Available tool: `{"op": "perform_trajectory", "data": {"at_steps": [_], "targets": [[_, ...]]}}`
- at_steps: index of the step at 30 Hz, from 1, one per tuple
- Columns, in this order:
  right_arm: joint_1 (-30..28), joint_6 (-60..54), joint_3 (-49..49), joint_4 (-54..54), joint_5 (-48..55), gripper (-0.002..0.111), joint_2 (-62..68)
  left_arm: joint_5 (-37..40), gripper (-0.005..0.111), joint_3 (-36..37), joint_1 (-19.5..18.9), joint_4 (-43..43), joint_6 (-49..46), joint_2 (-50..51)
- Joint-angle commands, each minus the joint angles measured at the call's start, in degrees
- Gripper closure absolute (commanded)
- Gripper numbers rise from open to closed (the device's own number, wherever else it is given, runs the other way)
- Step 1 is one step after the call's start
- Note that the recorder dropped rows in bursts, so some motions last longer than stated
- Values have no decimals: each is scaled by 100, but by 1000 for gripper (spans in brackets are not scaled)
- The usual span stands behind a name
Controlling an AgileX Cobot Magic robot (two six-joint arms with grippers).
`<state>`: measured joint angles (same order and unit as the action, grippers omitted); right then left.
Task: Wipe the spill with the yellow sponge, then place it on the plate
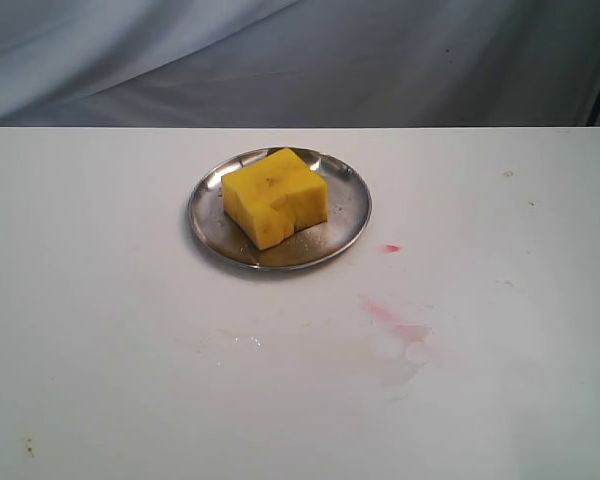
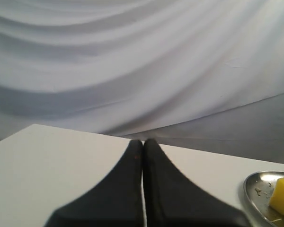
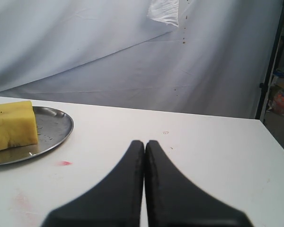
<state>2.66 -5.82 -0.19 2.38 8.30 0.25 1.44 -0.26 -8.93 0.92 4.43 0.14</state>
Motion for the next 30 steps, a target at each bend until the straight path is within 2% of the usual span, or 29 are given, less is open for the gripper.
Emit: {"op": "perform_trajectory", "data": {"at_steps": [1, 4, 11, 30], "targets": [[21, 12, 19, -22, -9, 108, -25, -144, 107, 26, -20, -296, 150, -14], [21, 12, 19, -22, -9, 108, -25, -108, 107, 26, -20, -326, 150, -14], [21, 12, 19, -22, -9, 108, -25, 693, 107, 26, -20, -671, 150, -14], [21, 12, 19, -22, -9, 108, -25, 740, 107, 26, -20, -748, 119, -14]]}}
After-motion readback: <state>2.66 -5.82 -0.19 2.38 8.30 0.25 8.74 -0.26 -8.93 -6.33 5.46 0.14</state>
